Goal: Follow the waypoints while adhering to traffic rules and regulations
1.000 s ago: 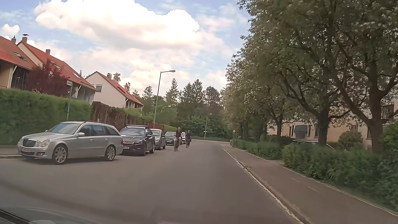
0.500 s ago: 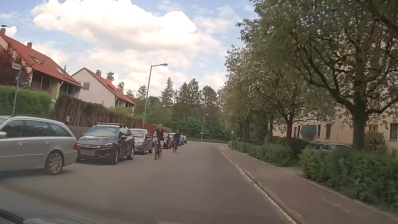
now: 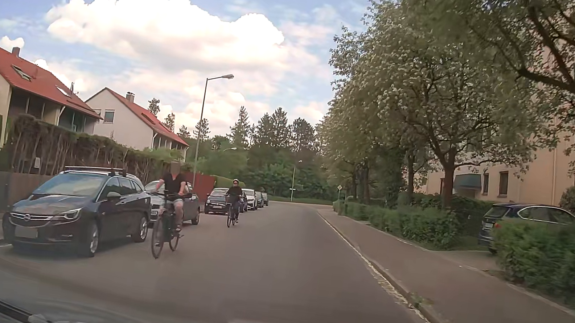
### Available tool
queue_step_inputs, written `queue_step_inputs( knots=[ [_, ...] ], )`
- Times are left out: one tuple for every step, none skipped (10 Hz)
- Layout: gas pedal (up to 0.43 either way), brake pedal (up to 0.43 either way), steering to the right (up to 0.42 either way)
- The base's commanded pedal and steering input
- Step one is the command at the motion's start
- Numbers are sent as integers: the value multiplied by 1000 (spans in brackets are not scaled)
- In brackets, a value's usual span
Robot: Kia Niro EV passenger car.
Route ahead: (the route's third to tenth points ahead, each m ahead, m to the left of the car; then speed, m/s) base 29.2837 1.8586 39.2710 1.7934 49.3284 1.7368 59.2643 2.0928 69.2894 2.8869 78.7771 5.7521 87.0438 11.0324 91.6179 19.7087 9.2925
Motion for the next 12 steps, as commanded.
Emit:
queue_step_inputs(
  knots=[
    [157, 18, -10],
    [157, 18, -7],
    [157, 18, -3],
    [157, 18, -3],
    [157, 18, -2],
    [157, 18, -3],
    [157, 18, -3],
    [157, 18, -3],
    [157, 18, -2],
    [157, 18, -3],
    [157, 18, -5],
    [157, 18, -8]
  ],
)
